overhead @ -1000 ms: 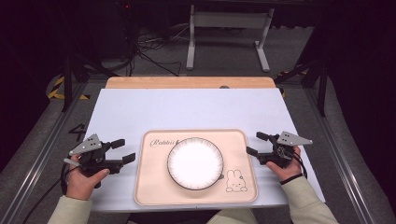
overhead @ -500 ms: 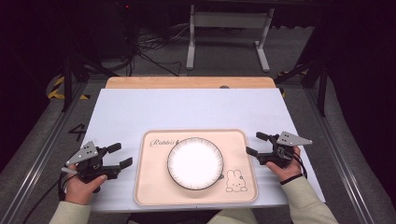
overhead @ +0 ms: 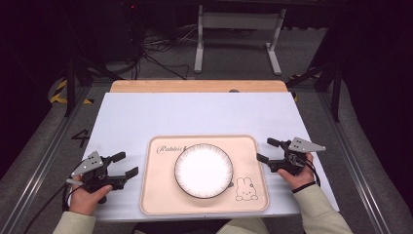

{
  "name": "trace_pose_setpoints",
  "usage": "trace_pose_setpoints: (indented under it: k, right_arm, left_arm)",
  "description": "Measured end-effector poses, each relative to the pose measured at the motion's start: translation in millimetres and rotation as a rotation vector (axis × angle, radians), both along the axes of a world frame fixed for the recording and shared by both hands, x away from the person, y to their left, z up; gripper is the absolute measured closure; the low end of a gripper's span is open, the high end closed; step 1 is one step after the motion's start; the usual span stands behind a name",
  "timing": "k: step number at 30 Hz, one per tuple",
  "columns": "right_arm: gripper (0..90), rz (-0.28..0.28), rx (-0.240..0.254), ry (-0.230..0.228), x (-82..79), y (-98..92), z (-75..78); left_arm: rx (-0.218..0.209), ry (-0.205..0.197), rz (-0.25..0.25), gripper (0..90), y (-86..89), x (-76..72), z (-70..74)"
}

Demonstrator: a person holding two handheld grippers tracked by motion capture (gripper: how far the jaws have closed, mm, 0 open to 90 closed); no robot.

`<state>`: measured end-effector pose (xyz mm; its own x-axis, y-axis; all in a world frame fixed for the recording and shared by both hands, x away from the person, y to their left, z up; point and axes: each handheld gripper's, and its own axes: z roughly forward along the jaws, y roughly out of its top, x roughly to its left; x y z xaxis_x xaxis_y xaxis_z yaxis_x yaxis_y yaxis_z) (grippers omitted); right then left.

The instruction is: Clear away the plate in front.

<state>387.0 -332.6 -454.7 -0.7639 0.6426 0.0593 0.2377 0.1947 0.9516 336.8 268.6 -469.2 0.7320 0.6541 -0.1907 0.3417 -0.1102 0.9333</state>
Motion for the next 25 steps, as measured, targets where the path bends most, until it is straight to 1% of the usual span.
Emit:
trace_pose_setpoints:
  k: [3, 5, 8, 10, 11, 15, 18, 23, 25]
  right_arm:
    - [17.3, 0.001, -0.001, 0.001, 0.1, 0.1, 0.0]
    - [17.3, 0.001, -0.002, 0.0, 0.2, 0.2, 0.0]
    - [17.4, 0.0, -0.003, 0.0, 0.2, 0.4, -0.1]
    - [17.3, 0.0, -0.003, 0.0, 0.2, 0.5, -0.1]
    - [17.3, -0.002, -0.003, 0.002, 0.3, 0.6, -0.2]
    - [17.2, -0.004, -0.011, 0.006, 0.5, 1.0, -0.1]
    - [17.3, -0.004, -0.014, 0.006, 0.7, 1.2, -0.1]
    - [17.2, -0.006, -0.014, 0.006, 0.6, 1.1, 0.0]
    - [17.5, -0.011, -0.012, 0.004, 0.5, 1.1, -0.1]
  left_arm:
    - [-0.011, -0.006, 0.003, 16.1, 0.5, -1.2, -0.4]
    - [-0.004, -0.011, 0.001, 15.4, -0.1, -1.1, -0.6]
    - [0.004, -0.006, 0.007, 10.3, -0.6, -1.0, -0.8]
    - [0.003, -0.003, 0.015, 7.3, -0.6, -0.9, -1.0]
    - [-0.008, -0.004, 0.02, 6.0, 0.4, -1.2, -1.2]
    - [-0.015, 0.01, 0.019, 7.4, 1.1, -0.1, -1.3]
    - [-0.009, 0.011, 0.016, 7.8, 0.4, 0.1, -1.3]
    - [-0.014, 0.016, 0.012, 7.9, 0.9, 0.6, -1.4]
    - [-0.009, 0.014, 0.005, 7.9, 0.5, 0.5, -1.4]
